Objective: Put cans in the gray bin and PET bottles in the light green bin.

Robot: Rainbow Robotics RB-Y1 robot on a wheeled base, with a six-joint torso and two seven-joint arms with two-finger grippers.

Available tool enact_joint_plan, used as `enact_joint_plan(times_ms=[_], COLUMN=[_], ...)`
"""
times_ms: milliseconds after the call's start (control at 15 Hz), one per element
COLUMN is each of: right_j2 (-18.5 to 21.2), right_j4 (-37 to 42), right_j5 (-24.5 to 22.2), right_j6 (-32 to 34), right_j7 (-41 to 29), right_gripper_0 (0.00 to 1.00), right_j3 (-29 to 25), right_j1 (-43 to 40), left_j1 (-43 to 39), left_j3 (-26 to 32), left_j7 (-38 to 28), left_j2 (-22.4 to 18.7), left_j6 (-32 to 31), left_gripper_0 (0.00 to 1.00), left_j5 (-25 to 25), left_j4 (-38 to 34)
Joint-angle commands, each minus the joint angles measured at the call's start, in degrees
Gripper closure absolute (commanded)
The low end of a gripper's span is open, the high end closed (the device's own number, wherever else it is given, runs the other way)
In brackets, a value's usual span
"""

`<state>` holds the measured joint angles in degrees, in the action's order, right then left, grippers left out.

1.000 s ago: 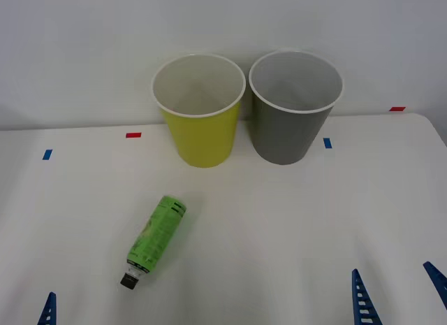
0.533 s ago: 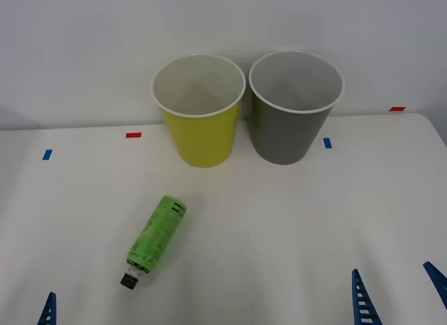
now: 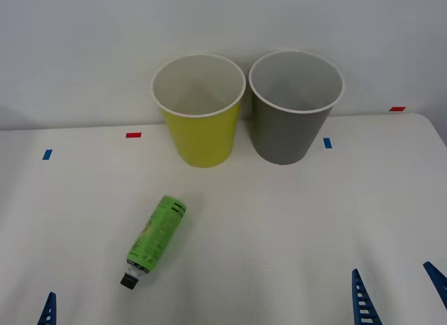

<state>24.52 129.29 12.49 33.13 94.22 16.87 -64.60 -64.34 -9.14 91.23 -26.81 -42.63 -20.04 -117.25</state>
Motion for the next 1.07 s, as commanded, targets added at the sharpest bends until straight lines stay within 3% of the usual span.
enact_joint_plan(times_ms=[67,1000,1067], right_j2=[0.0,0.0,0.0], right_j4=[0.0,0.0,0.0], right_j5=[0.0,0.0,0.0], right_j6=[0.0,0.0,0.0], right_j7=[0.0,0.0,0.0], right_gripper_0=[0.0,0.0,0.0], right_j3=[0.0,0.0,0.0], right_j1=[0.0,0.0,0.0], left_j1=[0.0,0.0,1.4], left_j3=[0.0,0.0,-1.3], left_j7=[0.0,0.0,0.0], left_j2=[0.0,0.0,0.7], left_j6=[0.0,0.0,1.1], left_gripper_0=[0.0,0.0,0.0], left_j5=[0.0,0.0,0.0], left_j4=[0.0,0.0,2.5])
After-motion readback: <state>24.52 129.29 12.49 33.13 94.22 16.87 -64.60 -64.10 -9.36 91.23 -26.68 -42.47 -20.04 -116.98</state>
